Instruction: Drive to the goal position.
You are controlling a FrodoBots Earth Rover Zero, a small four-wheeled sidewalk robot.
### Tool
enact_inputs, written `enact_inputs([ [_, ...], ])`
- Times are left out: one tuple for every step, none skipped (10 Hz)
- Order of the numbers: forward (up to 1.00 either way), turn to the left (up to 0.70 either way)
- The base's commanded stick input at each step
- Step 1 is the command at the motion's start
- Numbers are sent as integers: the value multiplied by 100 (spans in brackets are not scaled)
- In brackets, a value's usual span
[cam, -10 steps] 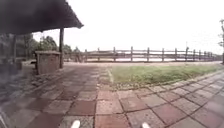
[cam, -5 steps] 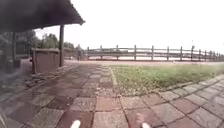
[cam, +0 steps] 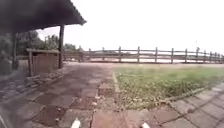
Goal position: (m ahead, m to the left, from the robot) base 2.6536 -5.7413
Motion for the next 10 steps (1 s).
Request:
enact_inputs([
  [70, 0],
  [70, 0],
  [70, 12],
  [70, 27],
  [70, 27],
  [70, 27],
  [70, 0],
  [70, 0],
  [70, 0],
  [70, 0],
])
